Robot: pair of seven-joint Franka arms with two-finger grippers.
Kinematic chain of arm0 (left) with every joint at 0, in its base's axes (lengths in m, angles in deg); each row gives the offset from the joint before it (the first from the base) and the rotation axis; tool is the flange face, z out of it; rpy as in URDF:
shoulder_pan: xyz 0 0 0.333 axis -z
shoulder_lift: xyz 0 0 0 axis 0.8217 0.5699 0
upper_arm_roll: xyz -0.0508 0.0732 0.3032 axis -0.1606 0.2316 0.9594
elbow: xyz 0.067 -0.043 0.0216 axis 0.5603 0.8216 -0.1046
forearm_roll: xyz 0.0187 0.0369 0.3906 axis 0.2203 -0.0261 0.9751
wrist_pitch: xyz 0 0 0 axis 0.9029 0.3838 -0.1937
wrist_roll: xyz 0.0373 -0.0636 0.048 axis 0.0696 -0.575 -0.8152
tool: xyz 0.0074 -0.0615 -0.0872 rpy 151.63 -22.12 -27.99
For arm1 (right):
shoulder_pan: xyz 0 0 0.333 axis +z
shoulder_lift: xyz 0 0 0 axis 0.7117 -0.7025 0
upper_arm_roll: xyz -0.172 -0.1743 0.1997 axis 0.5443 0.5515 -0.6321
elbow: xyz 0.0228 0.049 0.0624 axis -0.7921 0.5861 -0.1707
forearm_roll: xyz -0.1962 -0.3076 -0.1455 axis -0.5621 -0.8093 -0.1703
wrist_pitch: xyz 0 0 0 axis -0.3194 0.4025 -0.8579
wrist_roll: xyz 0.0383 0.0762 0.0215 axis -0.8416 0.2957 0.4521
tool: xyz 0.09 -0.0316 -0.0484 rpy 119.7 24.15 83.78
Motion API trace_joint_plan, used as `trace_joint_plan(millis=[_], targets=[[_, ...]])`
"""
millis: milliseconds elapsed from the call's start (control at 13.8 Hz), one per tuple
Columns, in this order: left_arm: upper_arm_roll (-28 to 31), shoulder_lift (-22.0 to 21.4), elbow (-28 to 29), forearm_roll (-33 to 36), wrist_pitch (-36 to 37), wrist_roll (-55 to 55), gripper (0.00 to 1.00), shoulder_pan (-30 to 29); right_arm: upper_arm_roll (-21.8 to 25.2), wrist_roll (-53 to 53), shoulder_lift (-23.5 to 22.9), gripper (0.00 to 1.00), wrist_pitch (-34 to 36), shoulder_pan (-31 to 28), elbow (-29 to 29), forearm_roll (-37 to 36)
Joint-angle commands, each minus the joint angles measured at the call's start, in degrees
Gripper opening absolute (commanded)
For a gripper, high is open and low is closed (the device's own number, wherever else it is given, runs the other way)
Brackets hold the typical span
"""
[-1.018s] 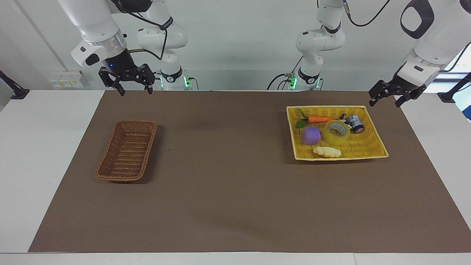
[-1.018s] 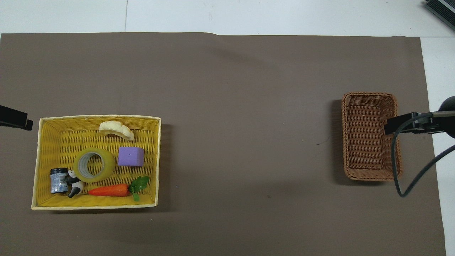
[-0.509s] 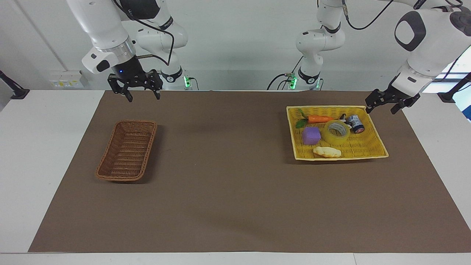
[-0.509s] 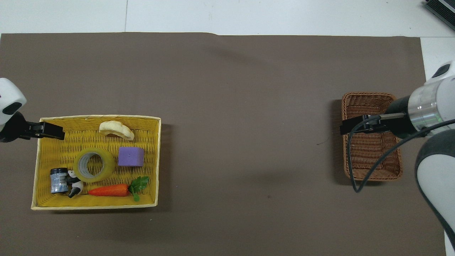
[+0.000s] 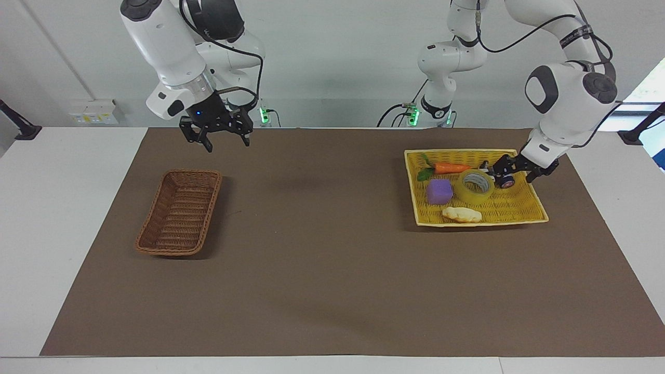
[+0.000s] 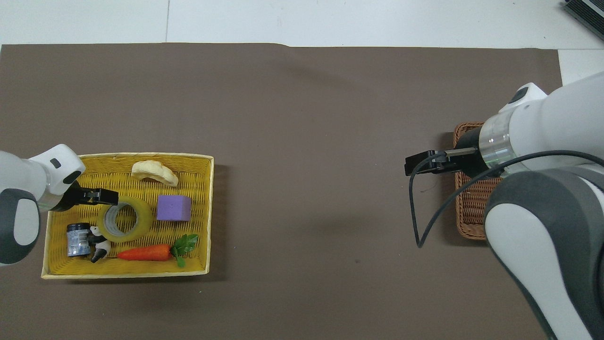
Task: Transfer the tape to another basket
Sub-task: 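Reach the left gripper into the tape roll while the right gripper advances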
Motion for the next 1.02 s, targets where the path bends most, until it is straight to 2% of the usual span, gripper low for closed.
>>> trace_joint_plan(millis=[0,291,364,436,509,582,655,945], targets=[[-0.06,-2.05,5.06,0.67,-4.03,1.14,1.00,-0.34,-0.02,-0.42,-1.86,1.00,-2.25,2.05,0.37,2.28],[-0.06,-2.59,8.32,0.67,-6.32,1.05,0.99,0.27,-0.02,-0.86,-3.45,1.00,-4.90,4.86,0.80,3.42],[-0.06,-2.76,9.37,0.67,-7.55,1.05,0.82,0.36,-0.02,-1.12,-3.71,1.00,-5.42,5.65,1.07,4.90],[-0.06,-2.85,9.64,0.67,-7.82,1.05,0.59,0.36,-0.02,-1.91,-4.23,1.00,-6.99,6.27,1.16,7.53],[-0.06,-2.85,9.65,0.67,-7.65,1.13,0.30,0.45,-0.02,-3.92,-4.41,1.00,-8.66,6.45,1.51,8.60],[-0.06,-2.85,9.65,0.67,-7.30,1.14,0.09,0.45,-0.11,-7.25,-4.68,1.00,-10.50,7.15,1.86,8.78],[-0.06,-2.76,9.47,0.67,-7.13,1.14,0.00,0.45,-0.11,-10.76,-4.85,1.00,-12.35,9.15,1.95,9.39],[-0.06,-1.79,5.18,0.67,-0.20,1.22,0.00,0.45,-0.11,-17.29,-5.21,1.00,-17.99,10.67,3.18,16.59]])
